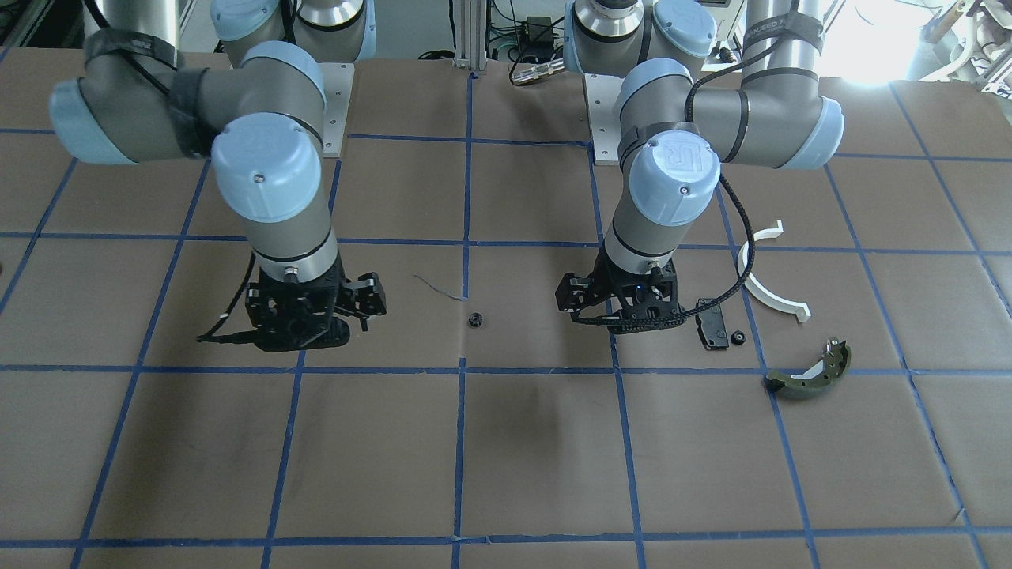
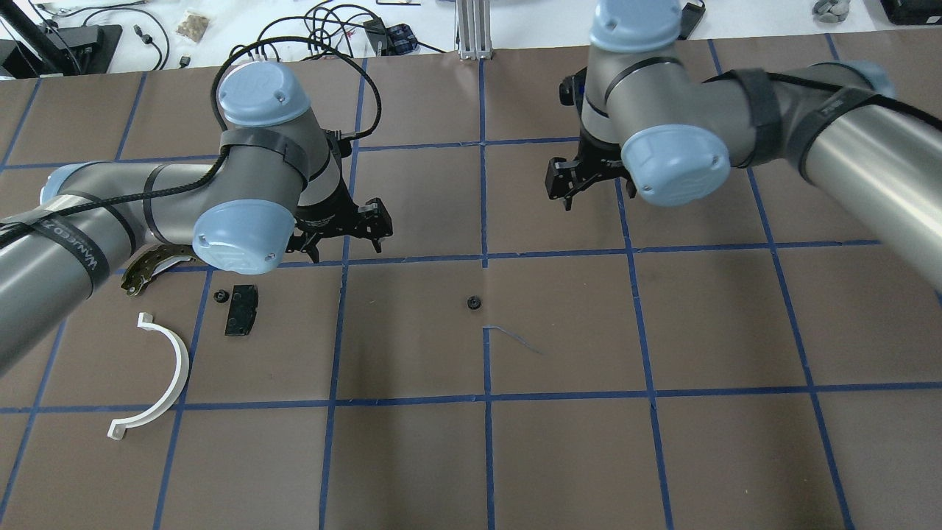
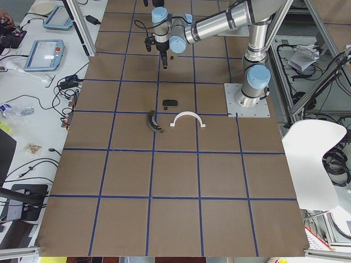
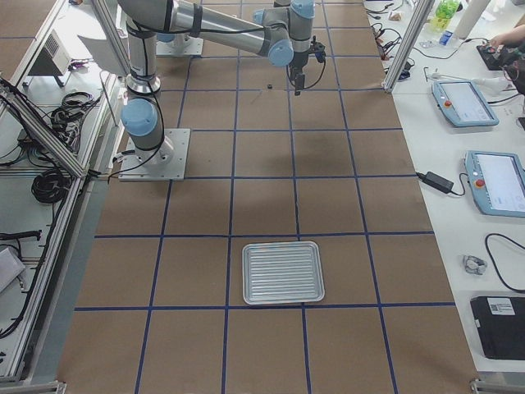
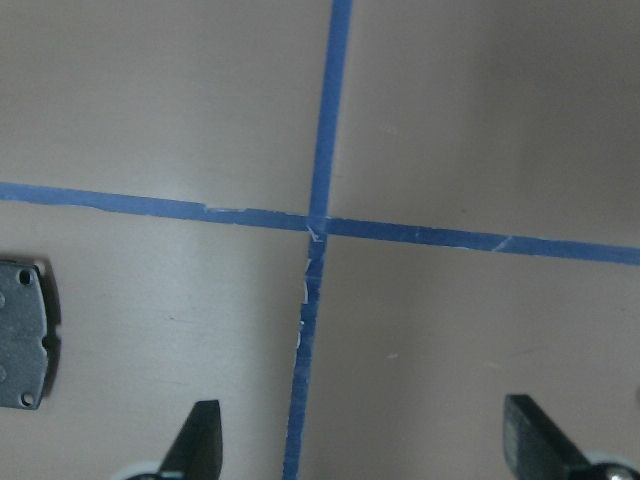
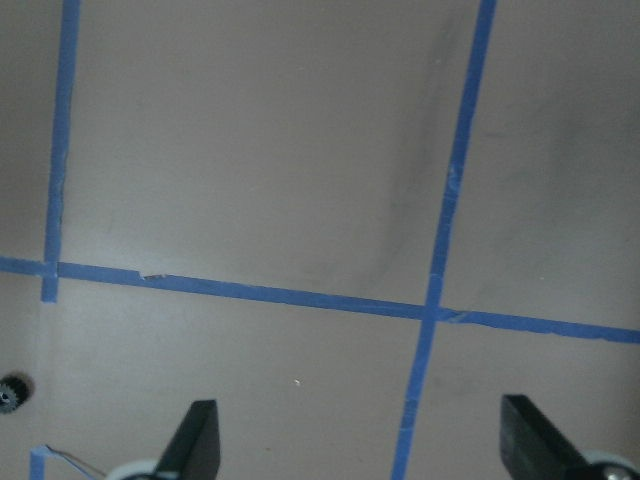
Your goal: Place bearing gear from tray to pile
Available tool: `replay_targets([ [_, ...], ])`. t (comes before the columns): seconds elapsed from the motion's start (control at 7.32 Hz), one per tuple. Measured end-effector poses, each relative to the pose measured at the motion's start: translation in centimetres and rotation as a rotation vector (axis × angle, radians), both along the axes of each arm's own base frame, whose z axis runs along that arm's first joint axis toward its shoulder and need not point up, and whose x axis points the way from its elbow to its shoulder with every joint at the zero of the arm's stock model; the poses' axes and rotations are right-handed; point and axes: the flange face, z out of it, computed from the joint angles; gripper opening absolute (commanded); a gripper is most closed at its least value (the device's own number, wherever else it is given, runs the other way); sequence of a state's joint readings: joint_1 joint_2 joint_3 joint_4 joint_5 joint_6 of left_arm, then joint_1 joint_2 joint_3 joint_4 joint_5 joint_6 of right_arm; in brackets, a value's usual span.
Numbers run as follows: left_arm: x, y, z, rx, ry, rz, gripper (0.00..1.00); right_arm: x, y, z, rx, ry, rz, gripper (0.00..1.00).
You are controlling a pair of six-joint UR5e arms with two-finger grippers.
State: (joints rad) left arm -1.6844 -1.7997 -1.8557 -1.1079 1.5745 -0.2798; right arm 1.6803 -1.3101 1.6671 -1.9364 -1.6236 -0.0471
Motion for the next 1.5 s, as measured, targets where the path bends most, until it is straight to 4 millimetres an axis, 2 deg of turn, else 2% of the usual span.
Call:
replay_targets([
  [0.14,-2.8,0.6,-0.5,-0.016,-0.001,0.012,0.99,-2.6,0.1,1.8,0.013,0.004,0.012,1.0],
  [0.27,-6.2,1.2,-1.4,-0.051,0.004,0.014,0.99,-4.3,0.5,3.4,0.023,0.008,0.01,1.0],
  [0.41,-9.4,1.8,-2.9,-0.073,0.012,0.014,0.98,-5.2,1.1,5.2,0.013,0.011,0.002,1.0],
  [0.55,-11.7,2.4,-4.8,-0.073,0.012,-0.002,0.98,-5.7,1.8,7.0,0.007,0.014,-0.003,1.0],
  [0.82,-14.2,3.4,-8.2,-0.05,-0.001,-0.031,0.98,-6.2,2.9,10.1,-0.001,0.027,-0.01,1.0],
  [0.96,-15.0,3.7,-9.3,-0.046,-0.001,-0.046,0.94,-6.6,3.2,11.8,-0.003,0.044,-0.014,1.0],
  [1.09,-15.4,3.7,-10.0,-0.047,0.003,-0.058,0.78,-6.9,3.7,13.9,0.001,0.052,-0.021,1.0],
  [1.23,-15.6,3.7,-10.5,-0.047,0.005,-0.073,0.78,-7.1,4.0,15.4,0.008,0.054,-0.033,1.0],
  [1.5,-15.7,3.6,-11.1,-0.05,0.003,-0.099,0.79,-7.1,4.1,16.0,0.013,0.025,-0.111,1.0],
])
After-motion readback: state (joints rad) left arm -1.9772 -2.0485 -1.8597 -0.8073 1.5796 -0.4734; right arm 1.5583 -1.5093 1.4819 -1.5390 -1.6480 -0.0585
